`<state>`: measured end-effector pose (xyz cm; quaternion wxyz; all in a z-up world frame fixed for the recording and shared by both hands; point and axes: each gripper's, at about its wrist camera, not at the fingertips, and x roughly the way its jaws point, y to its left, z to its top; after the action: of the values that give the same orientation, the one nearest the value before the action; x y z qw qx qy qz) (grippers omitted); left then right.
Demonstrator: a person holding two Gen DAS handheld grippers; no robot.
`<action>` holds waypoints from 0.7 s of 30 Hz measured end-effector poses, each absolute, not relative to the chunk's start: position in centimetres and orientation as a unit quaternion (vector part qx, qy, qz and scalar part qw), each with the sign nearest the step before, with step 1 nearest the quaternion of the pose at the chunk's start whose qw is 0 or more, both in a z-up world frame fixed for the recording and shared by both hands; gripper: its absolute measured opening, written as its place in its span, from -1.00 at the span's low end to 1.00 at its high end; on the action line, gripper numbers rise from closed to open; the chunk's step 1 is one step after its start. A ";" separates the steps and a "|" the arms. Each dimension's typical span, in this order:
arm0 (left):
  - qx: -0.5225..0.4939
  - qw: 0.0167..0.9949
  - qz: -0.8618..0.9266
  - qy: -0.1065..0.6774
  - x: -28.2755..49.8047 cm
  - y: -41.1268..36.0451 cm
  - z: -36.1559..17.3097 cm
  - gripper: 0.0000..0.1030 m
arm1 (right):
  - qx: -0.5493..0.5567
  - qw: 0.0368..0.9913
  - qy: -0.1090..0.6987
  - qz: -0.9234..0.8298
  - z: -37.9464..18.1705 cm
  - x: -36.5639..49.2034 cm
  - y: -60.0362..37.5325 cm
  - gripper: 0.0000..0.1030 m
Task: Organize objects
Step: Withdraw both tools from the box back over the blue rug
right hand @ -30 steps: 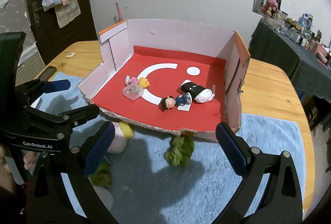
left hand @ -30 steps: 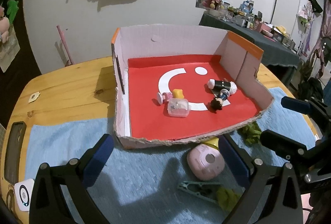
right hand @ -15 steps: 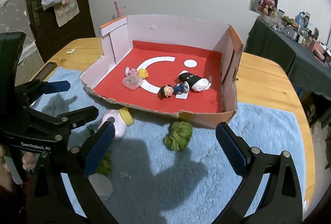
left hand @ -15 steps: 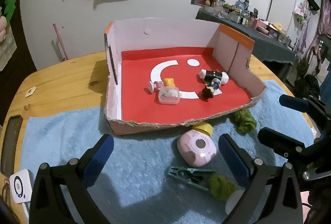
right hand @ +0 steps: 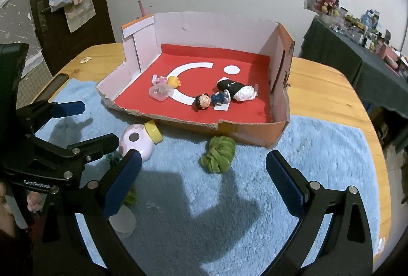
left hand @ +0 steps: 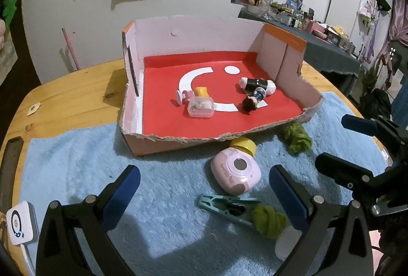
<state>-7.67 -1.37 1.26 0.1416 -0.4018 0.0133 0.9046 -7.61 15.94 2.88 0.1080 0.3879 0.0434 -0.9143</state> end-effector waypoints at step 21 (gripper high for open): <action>-0.412 0.165 0.895 0.032 -8.1 0.3 -0.4 0.75 | 0.409 0.093 0.021 -0.908 1.2 -8.7 17.1 0.52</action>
<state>-8.10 0.25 -0.37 0.1648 -0.4124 0.0318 0.8954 -8.70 17.12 1.19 0.0929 0.4086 0.0210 -0.9077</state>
